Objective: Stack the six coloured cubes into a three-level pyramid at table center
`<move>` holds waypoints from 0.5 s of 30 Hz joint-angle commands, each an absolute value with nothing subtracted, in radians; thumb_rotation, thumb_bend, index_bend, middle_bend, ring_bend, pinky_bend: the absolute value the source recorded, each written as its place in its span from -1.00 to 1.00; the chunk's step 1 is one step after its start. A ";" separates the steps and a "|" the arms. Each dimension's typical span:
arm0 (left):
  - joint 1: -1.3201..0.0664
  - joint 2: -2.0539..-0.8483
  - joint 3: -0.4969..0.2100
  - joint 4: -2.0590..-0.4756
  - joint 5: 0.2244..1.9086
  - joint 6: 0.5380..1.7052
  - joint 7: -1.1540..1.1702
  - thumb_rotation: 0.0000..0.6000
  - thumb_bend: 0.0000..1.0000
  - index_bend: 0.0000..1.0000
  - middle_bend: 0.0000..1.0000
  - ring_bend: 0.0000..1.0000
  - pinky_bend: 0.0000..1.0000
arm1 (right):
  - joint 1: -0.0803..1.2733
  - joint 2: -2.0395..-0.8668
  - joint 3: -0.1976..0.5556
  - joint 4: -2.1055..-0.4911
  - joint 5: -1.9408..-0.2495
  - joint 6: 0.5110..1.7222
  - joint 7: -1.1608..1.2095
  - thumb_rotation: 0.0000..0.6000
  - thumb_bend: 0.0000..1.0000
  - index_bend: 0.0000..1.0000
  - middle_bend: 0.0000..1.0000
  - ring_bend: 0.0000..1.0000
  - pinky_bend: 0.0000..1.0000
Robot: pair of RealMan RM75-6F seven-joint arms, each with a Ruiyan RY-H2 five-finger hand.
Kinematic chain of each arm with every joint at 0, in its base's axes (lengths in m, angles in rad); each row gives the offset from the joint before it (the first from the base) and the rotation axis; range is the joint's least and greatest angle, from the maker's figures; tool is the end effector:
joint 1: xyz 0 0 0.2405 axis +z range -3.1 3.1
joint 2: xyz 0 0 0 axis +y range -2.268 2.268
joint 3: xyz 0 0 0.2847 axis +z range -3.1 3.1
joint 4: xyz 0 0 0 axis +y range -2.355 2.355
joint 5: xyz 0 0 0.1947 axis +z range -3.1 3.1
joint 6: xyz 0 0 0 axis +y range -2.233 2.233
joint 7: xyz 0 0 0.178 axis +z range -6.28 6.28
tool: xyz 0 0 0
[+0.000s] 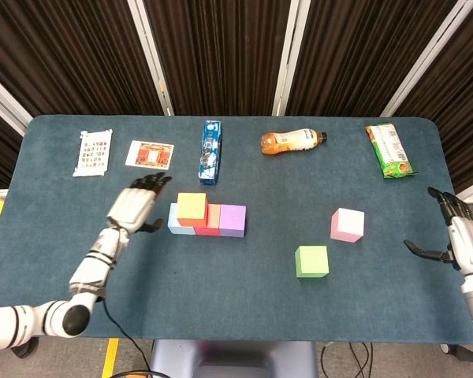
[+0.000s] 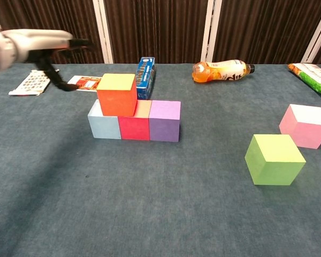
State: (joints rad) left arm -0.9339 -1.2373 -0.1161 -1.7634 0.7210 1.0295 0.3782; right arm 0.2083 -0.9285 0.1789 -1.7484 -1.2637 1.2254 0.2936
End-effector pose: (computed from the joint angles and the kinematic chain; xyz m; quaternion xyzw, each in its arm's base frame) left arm -0.1401 0.4166 0.0792 -0.7075 -0.4200 -0.3416 0.4543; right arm -0.3180 -0.2751 0.2319 0.5104 -0.5106 0.4361 0.5372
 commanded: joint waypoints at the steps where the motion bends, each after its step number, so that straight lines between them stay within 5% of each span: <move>1: -0.874 -1.231 -0.087 -1.702 0.755 1.010 0.303 1.00 -0.31 -1.00 -1.00 -1.00 -0.80 | 0.208 -0.930 0.178 -1.751 -1.265 1.226 0.291 1.00 -0.41 -0.71 -0.60 -0.87 -0.85; 15: -0.936 -1.466 -0.109 -1.382 0.696 0.827 0.343 1.00 -0.31 -1.00 -1.00 -1.00 -0.84 | 0.214 -0.927 0.184 -1.782 -1.238 1.226 0.243 1.00 -0.41 -0.72 -0.60 -0.87 -0.85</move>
State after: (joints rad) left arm -0.9203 -1.4377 -0.1032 -1.4134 0.7149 0.8500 0.3235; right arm 0.2141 -0.9280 0.1839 -1.7808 -1.2410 1.2270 0.2446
